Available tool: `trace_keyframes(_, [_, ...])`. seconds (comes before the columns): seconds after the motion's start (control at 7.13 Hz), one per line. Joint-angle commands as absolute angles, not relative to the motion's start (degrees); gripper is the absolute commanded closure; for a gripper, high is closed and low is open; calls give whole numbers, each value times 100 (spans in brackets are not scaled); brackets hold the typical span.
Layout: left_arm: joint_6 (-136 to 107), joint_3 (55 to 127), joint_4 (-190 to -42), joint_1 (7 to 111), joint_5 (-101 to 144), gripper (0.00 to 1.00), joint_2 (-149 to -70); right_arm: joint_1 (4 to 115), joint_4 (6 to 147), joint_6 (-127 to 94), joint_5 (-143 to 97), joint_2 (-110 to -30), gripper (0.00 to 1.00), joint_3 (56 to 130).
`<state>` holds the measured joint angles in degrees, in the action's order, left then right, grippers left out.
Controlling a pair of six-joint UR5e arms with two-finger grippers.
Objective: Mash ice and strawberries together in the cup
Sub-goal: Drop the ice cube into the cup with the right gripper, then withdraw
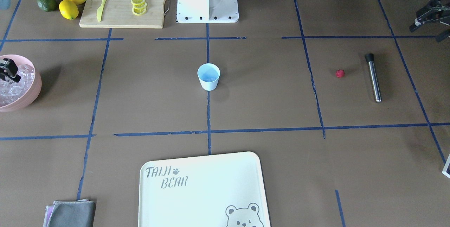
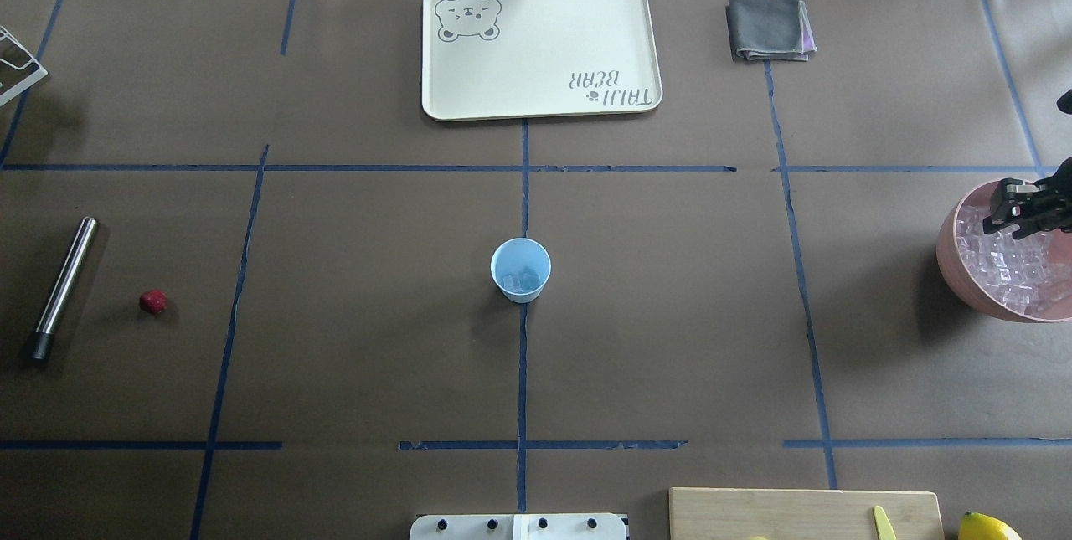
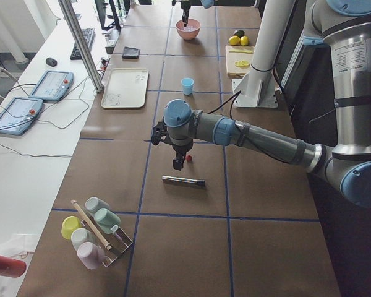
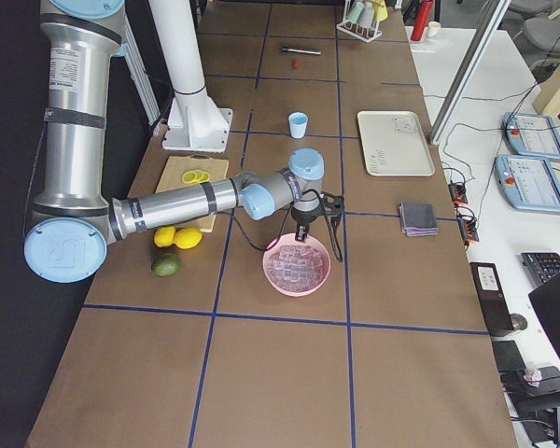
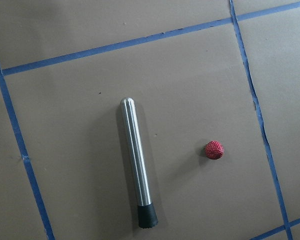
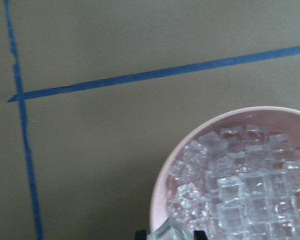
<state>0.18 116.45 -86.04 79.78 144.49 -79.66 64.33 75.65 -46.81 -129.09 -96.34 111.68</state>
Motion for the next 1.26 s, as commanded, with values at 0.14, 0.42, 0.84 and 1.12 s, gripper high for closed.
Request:
trace_keyframes(0.14, [-9,11654,-8604,7972,14449,0,-7972,5524,7559,-6974,-12964,-8637,100,11926])
trace_keyframes(0.42, [-9,11654,-8604,7972,14449,0,-7972,4262,7637,-8946,-12380,-7250,100,11700])
trace_keyframes(0.84, [9,11646,-8596,7972,14449,0,-7972,2973,7937,-10035,-10850,-5383,100,10332])
trace_keyframes(1.12, [9,11628,-8596,7963,14449,0,-7963,2778,7937,-10090,-10706,-5186,100,10038])
